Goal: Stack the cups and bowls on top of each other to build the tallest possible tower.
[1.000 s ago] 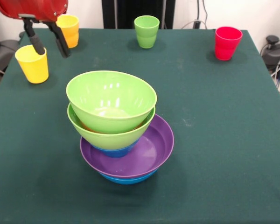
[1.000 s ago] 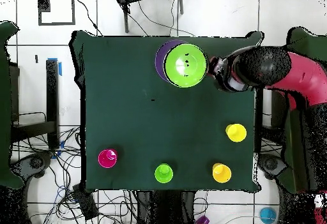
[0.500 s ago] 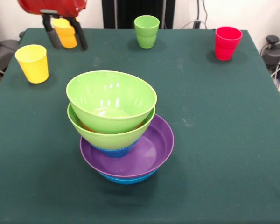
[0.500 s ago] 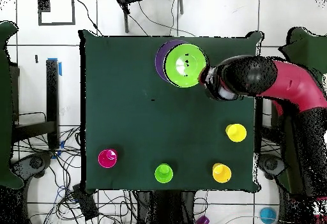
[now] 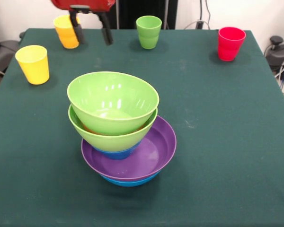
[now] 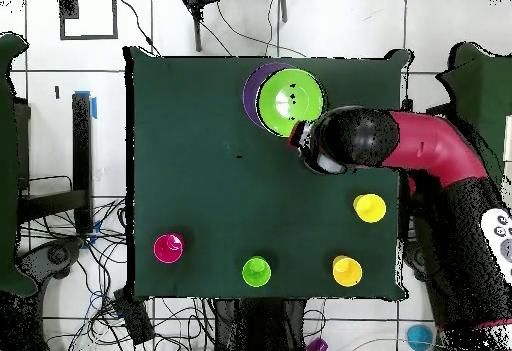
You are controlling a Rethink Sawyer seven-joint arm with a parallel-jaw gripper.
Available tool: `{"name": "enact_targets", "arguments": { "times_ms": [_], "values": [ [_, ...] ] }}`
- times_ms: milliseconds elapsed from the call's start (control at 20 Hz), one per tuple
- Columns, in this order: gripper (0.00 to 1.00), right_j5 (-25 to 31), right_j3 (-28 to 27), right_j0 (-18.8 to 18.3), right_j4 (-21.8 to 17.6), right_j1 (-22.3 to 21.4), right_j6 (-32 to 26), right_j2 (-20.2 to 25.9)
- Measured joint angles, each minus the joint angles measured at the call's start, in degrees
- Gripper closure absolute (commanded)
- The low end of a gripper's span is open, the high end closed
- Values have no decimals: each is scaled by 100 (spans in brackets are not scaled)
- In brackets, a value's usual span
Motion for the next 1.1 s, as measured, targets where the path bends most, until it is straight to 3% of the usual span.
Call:
{"name": "enact_targets", "arguments": {
  "times_ms": [450, 1100],
  "values": [
    [0, -363, 535, 286, 6, -249, 1, -127],
    [0, -1385, 1448, 1226, 119, -521, 466, -986]
  ]
}}
